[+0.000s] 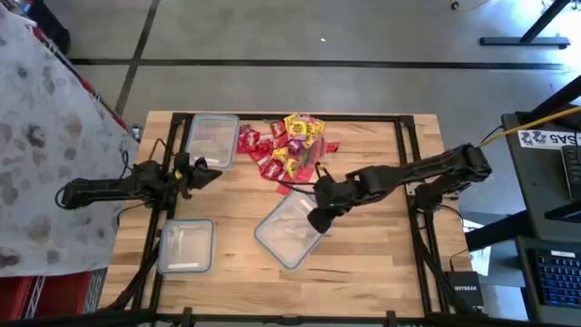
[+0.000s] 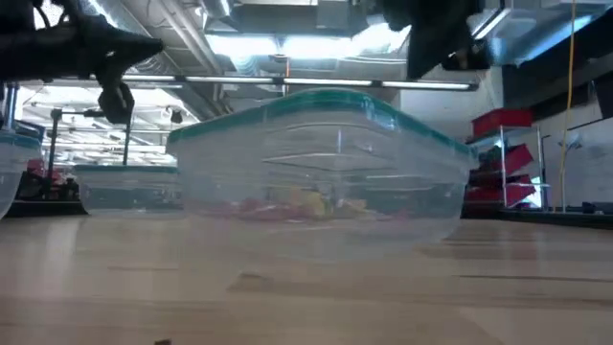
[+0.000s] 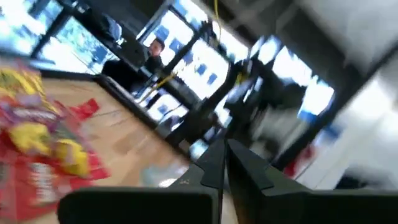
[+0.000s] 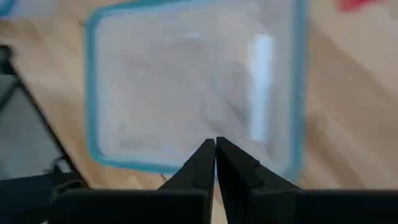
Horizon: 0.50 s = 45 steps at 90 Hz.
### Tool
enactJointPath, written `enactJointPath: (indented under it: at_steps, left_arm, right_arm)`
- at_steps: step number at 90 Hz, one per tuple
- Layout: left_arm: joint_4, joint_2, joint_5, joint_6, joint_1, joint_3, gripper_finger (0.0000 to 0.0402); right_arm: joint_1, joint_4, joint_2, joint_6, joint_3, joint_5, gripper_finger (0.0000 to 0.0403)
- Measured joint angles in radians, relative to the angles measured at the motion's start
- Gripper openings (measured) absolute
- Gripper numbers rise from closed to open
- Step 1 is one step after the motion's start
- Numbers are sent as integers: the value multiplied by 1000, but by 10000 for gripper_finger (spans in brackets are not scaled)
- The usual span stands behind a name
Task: Sort candy
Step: Open the right transparent bin
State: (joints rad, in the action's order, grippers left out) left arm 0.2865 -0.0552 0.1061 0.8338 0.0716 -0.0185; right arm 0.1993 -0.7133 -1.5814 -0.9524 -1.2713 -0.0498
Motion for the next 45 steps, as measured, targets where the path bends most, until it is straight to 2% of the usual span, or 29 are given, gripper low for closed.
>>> enactJointPath:
  at_steps: [8,17,33,45]
  left_arm:
    - [51,-4,24,26,2,-4,0]
    - [7,-29,78,7,2,-47,0]
    - [-137,-152,92,-78,2,-176,0]
    - [-182,-272,87,-132,-1,-258,0]
  right_arm:
    - [-5,151,-32,22,27,-14,1]
    - [-17,269,-81,53,49,-14,1]
    - [-74,280,-177,98,56,-3,1]
    - [-125,231,-201,15,56,103,1]
